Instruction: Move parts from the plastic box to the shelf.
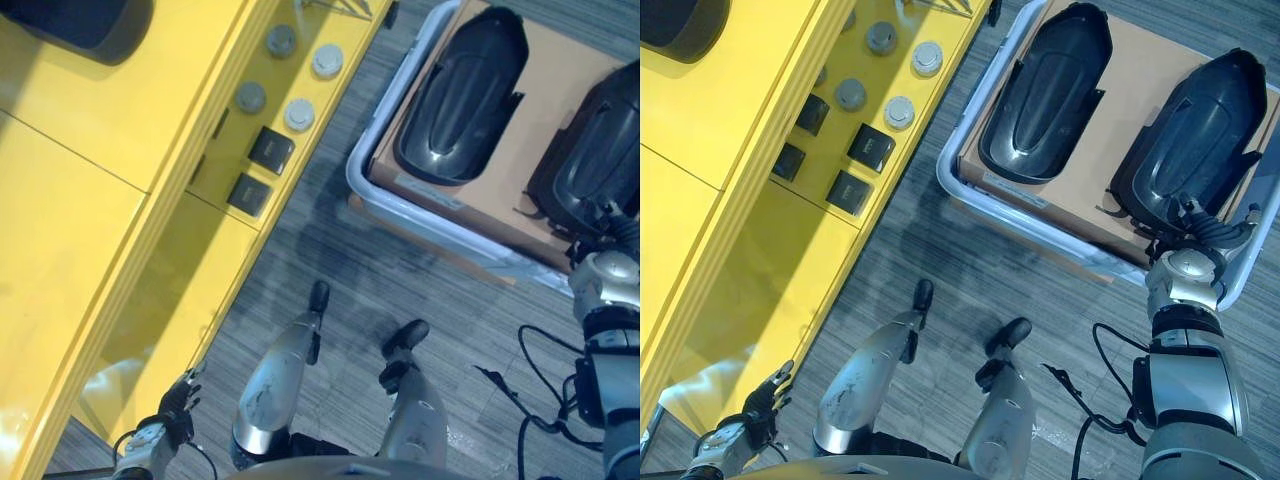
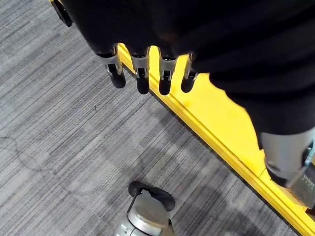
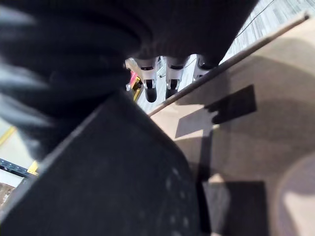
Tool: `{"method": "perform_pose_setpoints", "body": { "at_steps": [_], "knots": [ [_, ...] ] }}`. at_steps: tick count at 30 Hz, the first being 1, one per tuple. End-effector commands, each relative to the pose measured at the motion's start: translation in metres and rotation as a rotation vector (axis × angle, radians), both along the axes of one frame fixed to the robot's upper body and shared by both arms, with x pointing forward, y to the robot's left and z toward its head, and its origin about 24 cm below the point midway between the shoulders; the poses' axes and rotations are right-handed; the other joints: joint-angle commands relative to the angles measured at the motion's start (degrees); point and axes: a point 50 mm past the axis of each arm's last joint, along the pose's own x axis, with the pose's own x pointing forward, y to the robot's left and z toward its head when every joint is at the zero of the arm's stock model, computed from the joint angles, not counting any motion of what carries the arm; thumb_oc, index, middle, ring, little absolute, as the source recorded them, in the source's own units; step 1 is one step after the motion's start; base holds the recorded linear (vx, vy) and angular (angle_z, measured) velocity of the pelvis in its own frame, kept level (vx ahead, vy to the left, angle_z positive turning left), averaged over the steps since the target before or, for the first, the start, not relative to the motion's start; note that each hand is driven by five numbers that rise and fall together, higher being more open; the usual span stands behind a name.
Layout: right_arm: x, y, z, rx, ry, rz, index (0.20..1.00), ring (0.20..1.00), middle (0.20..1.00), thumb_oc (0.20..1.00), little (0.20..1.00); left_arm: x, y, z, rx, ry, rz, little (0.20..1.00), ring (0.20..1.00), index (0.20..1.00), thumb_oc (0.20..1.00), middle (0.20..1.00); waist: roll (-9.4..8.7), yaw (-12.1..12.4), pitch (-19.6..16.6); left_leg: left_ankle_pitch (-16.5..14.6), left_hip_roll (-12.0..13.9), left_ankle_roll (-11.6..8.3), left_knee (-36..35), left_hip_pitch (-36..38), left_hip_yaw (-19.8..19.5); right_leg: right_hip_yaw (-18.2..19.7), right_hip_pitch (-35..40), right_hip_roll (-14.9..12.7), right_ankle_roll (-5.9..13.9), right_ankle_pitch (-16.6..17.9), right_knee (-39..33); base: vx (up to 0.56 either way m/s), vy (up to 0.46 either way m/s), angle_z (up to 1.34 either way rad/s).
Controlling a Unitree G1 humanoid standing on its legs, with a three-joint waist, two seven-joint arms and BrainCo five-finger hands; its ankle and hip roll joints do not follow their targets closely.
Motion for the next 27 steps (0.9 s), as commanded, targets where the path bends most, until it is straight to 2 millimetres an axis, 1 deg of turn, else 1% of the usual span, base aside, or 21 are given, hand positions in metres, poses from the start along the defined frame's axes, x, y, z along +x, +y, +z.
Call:
{"method": "perform_pose_setpoints", "body": {
  "at_steps": [1,11,16,20,21,23,25,26,27],
  "knots": [
    [-0.001,0.003,-0.01,-0.015,0.074,0.075,0.2,0.2,0.2,0.2,0.2,-0.025,0.013,-0.003,0.031,0.056,-0.013,1.0,1.0,1.0,1.0,1.0,0.7,0.6,-2.8,-0.6,2.8,-5.22,1.1,-4.9,-1.8,2.3,1.8,-2.4,5.66,-7.2,3.5,0.0,0.0,0.0],
    [-0.007,0.008,-0.035,0.069,0.095,0.079,0.2,0.2,0.2,0.2,0.2,-0.022,0.011,-0.001,0.027,0.035,-0.012,1.0,1.0,1.0,1.0,1.0,0.48,0.5,-3.2,-1.0,3.0,-5.18,1.3,-3.8,-1.6,2.1,2.6,-2.3,5.43,-7.6,4.0,0.0,-0.004,0.0],
    [-0.014,0.01,-0.051,0.125,0.078,0.052,0.2,0.2,0.2,0.2,0.2,-0.023,0.014,0.0,0.035,0.011,-0.005,1.0,1.0,1.0,1.0,1.0,-0.22,0.3,-5.2,-1.9,3.5,-5.31,1.1,-1.1,-1.1,1.8,5.3,-1.7,5.21,-8.1,3.7,0.01,-0.037,0.0],
    [-0.019,0.012,-0.057,0.153,0.029,0.029,0.2,0.2,0.2,0.2,0.2,-0.018,0.014,0.005,0.03,-0.044,-0.003,1.0,1.0,1.0,1.0,1.0,-1.18,0.0,-7.5,-2.1,4.2,-5.53,-0.3,2.2,-0.6,1.4,8.5,-0.7,5.08,-8.1,2.2,0.02,-0.071,0.04],
    [-0.021,0.013,-0.058,0.148,0.013,0.025,0.2,0.2,0.2,0.2,0.2,-0.015,0.014,0.007,0.023,-0.068,-0.001,1.0,1.0,1.0,1.0,1.0,-1.37,-0.2,-8.1,-2.2,4.5,-5.56,-0.8,3.3,-0.4,1.2,9.4,-0.4,5.05,-8.1,1.7,0.03,-0.059,-0.03],
    [-0.022,0.019,-0.057,0.128,-0.025,0.035,0.2,0.2,0.2,0.2,0.2,-0.003,0.012,0.014,0.011,-0.129,0.004,1.0,1.0,1.0,1.0,1.0,-2.13,-0.8,-10.1,-2.3,5.2,-5.74,-2.6,6.6,0.2,1.1,12.4,0.5,5.09,-7.9,-0.1,0.04,-0.072,-0.07],
    [-0.022,0.023,-0.054,0.111,-0.053,0.043,0.2,0.2,0.2,0.2,0.2,0.005,0.011,0.021,0.014,-0.176,-0.011,1.0,1.0,1.0,1.0,1.0,-2.48,-1.1,-10.9,-2.3,5.5,-5.78,-3.4,8.1,0.6,1.1,13.5,1.0,5.12,-7.7,-0.8,0.03,-0.068,-0.08],
    [-0.021,0.03,-0.052,0.113,-0.076,0.071,0.2,0.2,0.2,0.2,0.2,0.018,0.008,0.03,0.004,-0.226,-0.019,1.0,1.0,1.0,1.0,1.0,-3.12,-1.6,-12.1,-2.4,5.8,-5.79,-4.7,10.3,1.1,1.3,15.3,1.6,5.13,-7.6,-2.0,0.0,-0.06,-0.09],
    [-0.019,0.036,-0.049,0.097,-0.085,0.1,0.2,0.2,0.2,0.2,0.2,0.028,0.006,0.037,-0.013,-0.26,-0.014,1.0,1.0,1.0,1.0,1.0,-3.4,-2.1,-13.0,-1.1,6.1,-5.37,-5.6,11.1,1.9,0.9,15.8,2.0,4.58,-6.2,-3.0,0.01,-0.053,-0.07]
  ]
}}
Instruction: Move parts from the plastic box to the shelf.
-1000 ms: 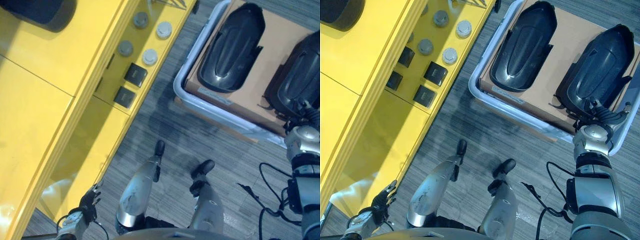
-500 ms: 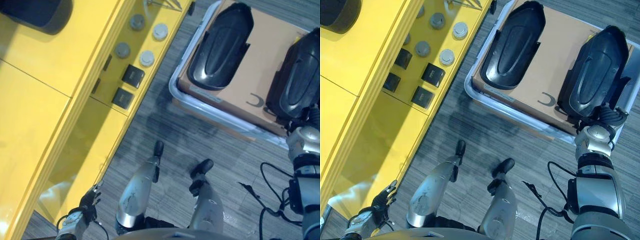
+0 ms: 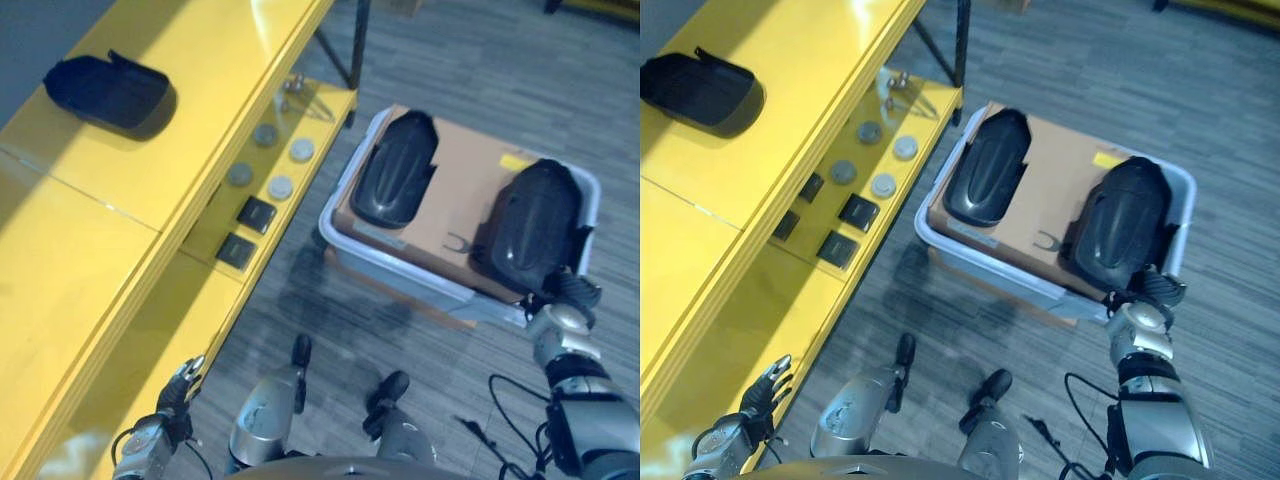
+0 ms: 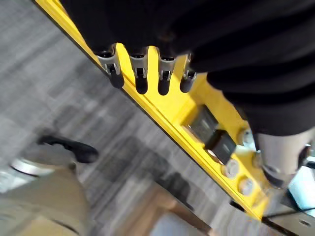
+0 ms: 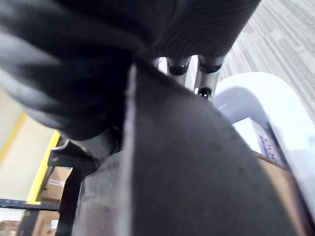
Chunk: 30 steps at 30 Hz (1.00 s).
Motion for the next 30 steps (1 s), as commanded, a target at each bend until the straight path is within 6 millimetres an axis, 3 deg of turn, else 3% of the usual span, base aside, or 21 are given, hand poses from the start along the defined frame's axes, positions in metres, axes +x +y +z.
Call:
{"method": "perform_pose_setpoints", "body": {
  "at_steps": [1,3,4,8,11,15,21,25,30],
  "knots": [
    [0.008,-0.003,0.049,-0.138,-0.19,0.001,0.2,0.2,0.2,0.2,0.2,0.011,0.01,0.017,0.005,-0.07,0.021,1.0,1.0,1.0,1.0,1.0,-0.05,0.7,-1.4,-0.3,4.2,-3.57,-1.6,1.0,1.9,1.9,4.9,-1.4,4.46,-6.4,2.7,0.03,-0.027,-0.06],
    [0.011,0.007,0.053,-0.155,-0.208,0.043,0.2,0.2,0.2,0.2,0.2,0.023,0.007,0.027,-0.006,-0.114,0.005,1.0,1.0,1.0,1.0,1.0,-0.37,0.2,-2.6,-0.3,4.5,-3.53,-2.5,2.5,2.4,2.0,6.0,-1.0,4.43,-6.2,2.1,0.1,-0.034,-0.23],
    [0.011,0.02,0.06,-0.195,-0.226,0.14,0.2,0.2,0.2,0.2,0.2,0.047,-0.003,0.049,-0.039,-0.197,-0.044,1.0,1.0,1.0,1.0,1.0,-0.98,-1.4,-5.2,-0.2,5.2,-3.51,-3.9,5.3,3.4,3.2,7.6,-0.2,4.2,-5.9,0.9,0.13,-0.036,-0.32],
    [0.016,0.048,0.065,-0.246,-0.229,0.327,0.2,0.2,0.2,0.2,0.2,0.081,-0.025,0.08,-0.103,-0.305,-0.11,1.0,1.0,1.0,1.0,1.0,-1.41,-3.5,-8.5,-0.2,5.9,-3.5,-5.3,8.3,4.7,4.4,9.6,0.7,3.95,-5.5,-1.0,0.11,-0.023,-0.25],
    [0.027,0.078,0.067,-0.256,-0.241,0.467,0.2,0.2,0.2,0.2,0.2,0.108,-0.053,0.105,-0.2,-0.356,-0.171,1.0,1.0,1.0,1.0,1.0,-1.42,-5.1,-10.4,-0.2,6.2,-3.51,-6.0,10.1,5.4,5.1,10.9,1.1,3.87,-5.3,-2.2,0.04,-0.009,-0.32],
    [0.049,0.142,0.064,-0.218,-0.243,0.685,0.2,0.2,0.2,0.2,0.2,0.148,-0.111,0.133,-0.308,-0.355,-0.259,1.0,1.0,1.0,1.0,1.0,-1.6,-8.0,-13.0,0.2,6.3,-3.55,-7.0,12.1,6.5,6.3,11.8,1.5,4.03,-4.4,-4.1,0.0,-0.021,-0.28],
    [0.06,0.189,0.041,-0.177,-0.154,0.835,0.2,0.2,0.2,0.2,0.2,0.16,-0.176,0.16,-0.449,-0.347,-0.426,1.0,1.0,1.0,1.0,1.0,-1.26,-10.0,-14.7,0.5,6.6,-3.75,-7.8,13.3,7.8,7.0,12.2,1.8,4.37,-3.4,-5.7,0.0,-0.011,-0.15],
    [0.063,0.205,0.03,-0.133,-0.116,0.875,0.2,0.2,0.2,0.2,0.2,0.16,-0.199,0.167,-0.45,-0.33,-0.483,1.0,1.0,1.0,1.0,1.0,-1.33,-10.4,-15.3,0.4,6.9,-4.0,-7.8,13.4,8.3,7.0,12.2,1.8,4.53,-3.1,-6.2,-0.01,-0.013,-0.07],
    [0.062,0.212,0.02,-0.116,-0.078,0.903,0.2,0.2,0.2,0.2,0.2,0.159,-0.21,0.171,-0.467,-0.337,-0.51,1.0,1.0,1.0,1.0,1.0,-1.4,-10.8,-15.9,0.2,7.1,-4.16,-7.9,13.7,8.9,6.9,12.3,1.9,4.61,-2.9,-6.8,0.0,-0.004,-0.03]
  ]
}}
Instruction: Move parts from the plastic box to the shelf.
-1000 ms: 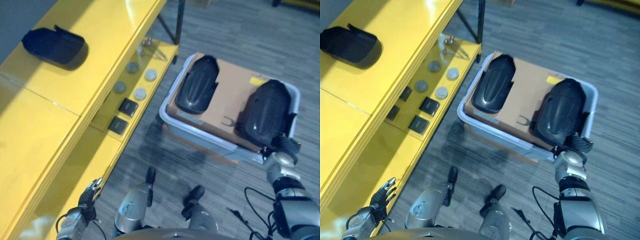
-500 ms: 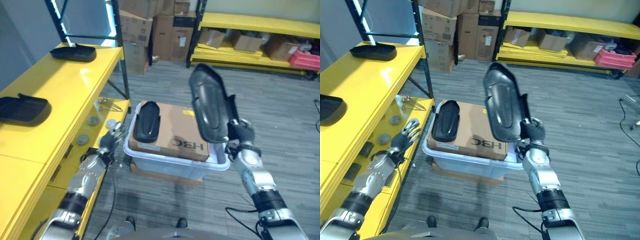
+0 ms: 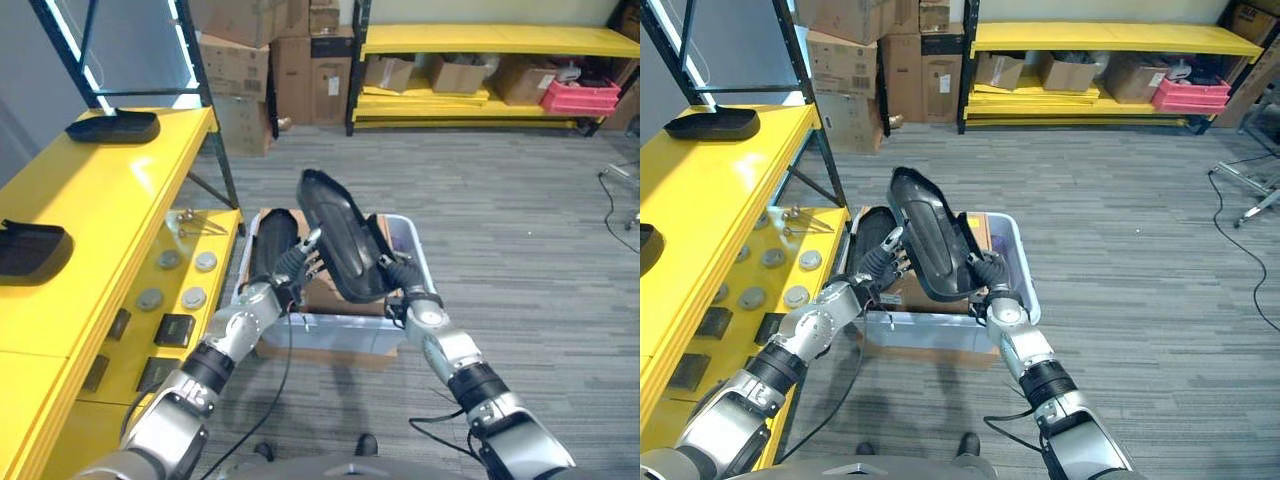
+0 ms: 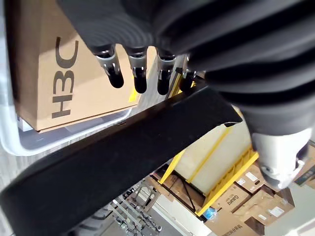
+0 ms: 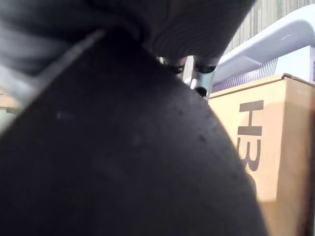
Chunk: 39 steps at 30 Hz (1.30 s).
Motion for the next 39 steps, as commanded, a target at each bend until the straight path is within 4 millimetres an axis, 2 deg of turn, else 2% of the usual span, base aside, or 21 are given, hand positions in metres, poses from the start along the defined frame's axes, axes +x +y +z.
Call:
{"method": "perform_pose_setpoints", "body": {
  "at_steps": [1,12,19,31,32,33,39],
  "knots": [
    [0.024,0.016,0.037,0.025,-0.155,0.057,0.2,0.2,0.2,0.2,0.2,0.008,-0.024,0.022,-0.053,-0.063,-0.082,1.0,1.0,1.0,1.0,1.0,0.02,1.8,-3.1,-0.5,3.6,-2.15,0.6,-1.8,-0.4,-0.9,2.7,-4.0,6.27,-5.8,2.4,0.0,-0.009,-0.03],
    [0.022,0.017,0.029,0.012,-0.121,0.084,0.2,0.2,0.2,0.2,0.2,-0.003,-0.037,0.025,0.054,-0.117,-0.221,1.0,1.0,1.0,1.0,1.0,0.13,1.6,-3.7,-0.5,3.9,-2.31,0.1,-1.4,0.2,-1.3,2.9,-3.9,6.34,-5.6,1.8,0.0,0.0,-0.02],
    [0.023,0.036,0.026,0.017,-0.094,0.137,0.2,0.2,0.2,0.2,0.2,-0.01,-0.049,0.019,0.096,-0.075,-0.263,1.0,1.0,1.0,1.0,1.0,0.21,1.5,-4.0,-0.5,3.7,-2.19,-0.3,-0.9,0.3,-1.3,3.2,-3.9,6.43,-5.4,1.4,0.0,0.001,-0.02],
    [0.02,0.067,0.017,0.032,-0.054,0.211,0.2,0.2,0.2,0.2,0.2,-0.012,-0.057,0.017,0.158,-0.128,-0.286,1.0,1.0,1.0,1.0,1.0,0.46,2.0,-4.2,-0.5,3.5,-2.18,-0.7,-0.8,0.2,-1.9,3.4,-4.0,6.5,-5.3,1.2,0.0,0.0,0.0],
    [0.019,0.069,0.017,0.034,-0.054,0.216,0.2,0.2,0.2,0.2,0.2,-0.012,-0.057,0.017,0.169,-0.131,-0.282,0.815,0.815,0.815,0.815,0.815,0.49,2.0,-4.2,-0.4,3.5,-2.18,-0.8,-0.8,0.3,-1.9,3.5,-4.0,6.5,-5.3,1.2,0.0,0.0,0.0],
    [0.018,0.072,0.017,0.036,-0.053,0.224,0.2,0.2,0.2,0.2,0.2,-0.012,-0.056,0.017,0.175,-0.136,-0.272,0.2,0.2,0.2,0.2,0.2,0.48,2.0,-4.1,-0.4,3.5,-2.2,-0.8,-0.7,0.3,-2.0,3.5,-4.1,6.54,-5.3,1.1,0.0,0.0,0.0],
    [0.015,0.079,0.018,0.03,-0.054,0.247,0.2,0.2,0.2,0.2,0.2,-0.013,-0.055,0.017,0.183,-0.154,-0.258,0.2,0.2,0.2,0.2,0.2,0.52,2.0,-4.0,-0.4,3.4,-2.18,-1.0,-0.7,0.4,-2.0,3.6,-4.1,6.57,-5.2,1.0,0.0,0.0,0.0]
  ]
}}
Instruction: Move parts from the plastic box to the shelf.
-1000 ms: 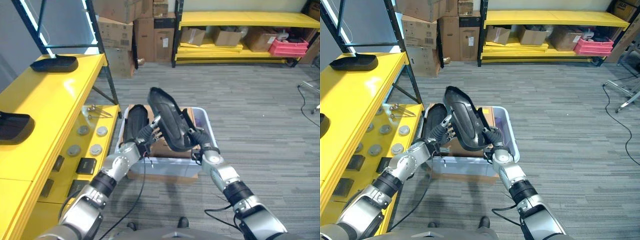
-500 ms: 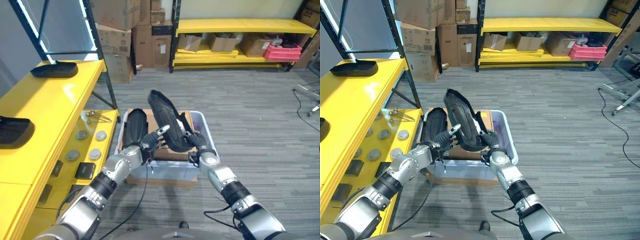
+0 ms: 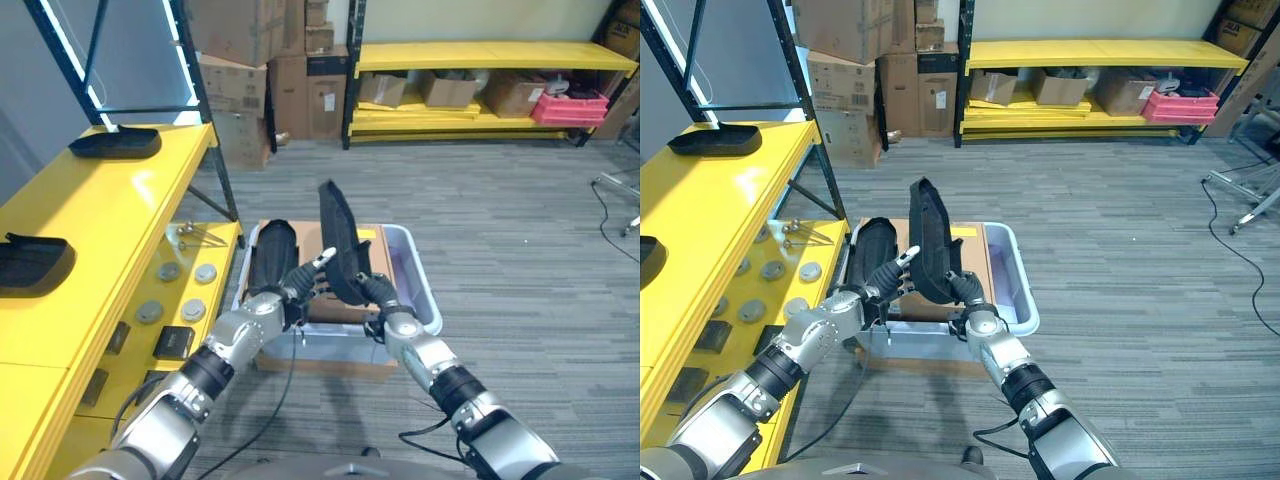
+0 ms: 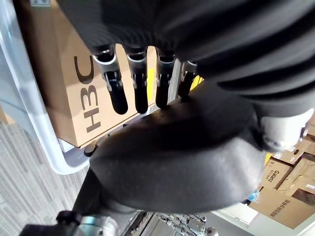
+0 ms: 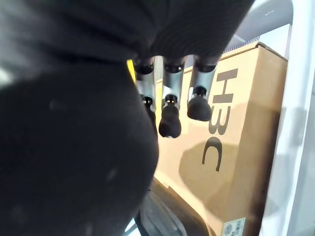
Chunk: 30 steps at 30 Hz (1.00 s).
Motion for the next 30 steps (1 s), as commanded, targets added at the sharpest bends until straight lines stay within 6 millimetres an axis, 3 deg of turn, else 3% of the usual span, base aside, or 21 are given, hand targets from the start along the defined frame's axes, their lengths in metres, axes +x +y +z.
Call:
{"method": "perform_pose_setpoints", "body": {
  "at_steps": [1,10,11,12,24,30],
  "knots": [
    [0.024,0.043,0.046,0.064,-0.183,0.128,0.2,0.2,0.2,0.2,0.2,0.001,-0.045,0.027,-0.076,-0.102,-0.132,0.2,0.2,0.2,0.2,0.2,-0.21,1.4,-1.7,-0.4,3.5,-2.13,0.3,-2.4,-0.7,-3.0,3.1,-4.2,6.46,-5.0,1.0,0.0,0.0,0.0],
    [0.024,0.043,0.045,0.061,-0.17,0.114,0.2,0.2,0.2,0.2,0.2,0.002,-0.043,0.029,-0.093,-0.112,-0.126,0.2,0.2,0.2,0.2,0.2,-0.1,1.5,-1.5,-0.5,3.4,-2.09,0.5,-2.2,-1.0,-3.0,3.3,-4.2,6.32,-5.2,1.2,0.0,0.0,0.0],
    [0.024,0.043,0.044,0.056,-0.168,0.111,0.2,0.2,0.2,0.2,0.2,0.002,-0.043,0.03,-0.087,-0.125,-0.12,0.416,0.416,0.416,0.416,0.416,-0.09,1.5,-1.5,-0.5,3.4,-2.09,0.5,-2.2,-1.0,-3.0,3.4,-4.2,6.29,-5.2,1.3,0.0,0.0,0.0],
    [0.024,0.043,0.044,0.054,-0.168,0.111,0.2,0.2,0.2,0.2,0.2,0.002,-0.043,0.03,-0.084,-0.129,-0.116,1.0,1.0,1.0,1.0,1.0,-0.09,1.5,-1.5,-0.5,3.4,-2.09,0.5,-2.2,-1.0,-3.0,3.4,-4.2,6.29,-5.2,1.3,0.0,0.0,0.0],
    [0.02,0.022,0.038,0.011,-0.163,0.079,0.2,0.2,0.2,0.2,0.2,0.01,-0.021,0.035,-0.139,-0.148,0.0,1.0,1.0,1.0,1.0,1.0,0.1,2.1,-1.1,-0.4,3.0,-1.96,0.3,-2.2,-2.2,-3.1,3.7,-4.2,6.15,-5.8,1.8,0.0,0.0,0.0],
    [0.011,-0.001,0.022,-0.008,-0.145,0.045,0.2,0.2,0.2,0.2,0.2,0.01,-0.009,0.031,-0.176,-0.124,0.048,1.0,1.0,1.0,1.0,1.0,0.2,2.3,-1.1,-0.2,2.8,-1.84,0.0,-2.3,-2.6,-3.4,3.7,-4.2,6.18,-6.1,2.2,0.0,0.004,0.02]
  ]
}}
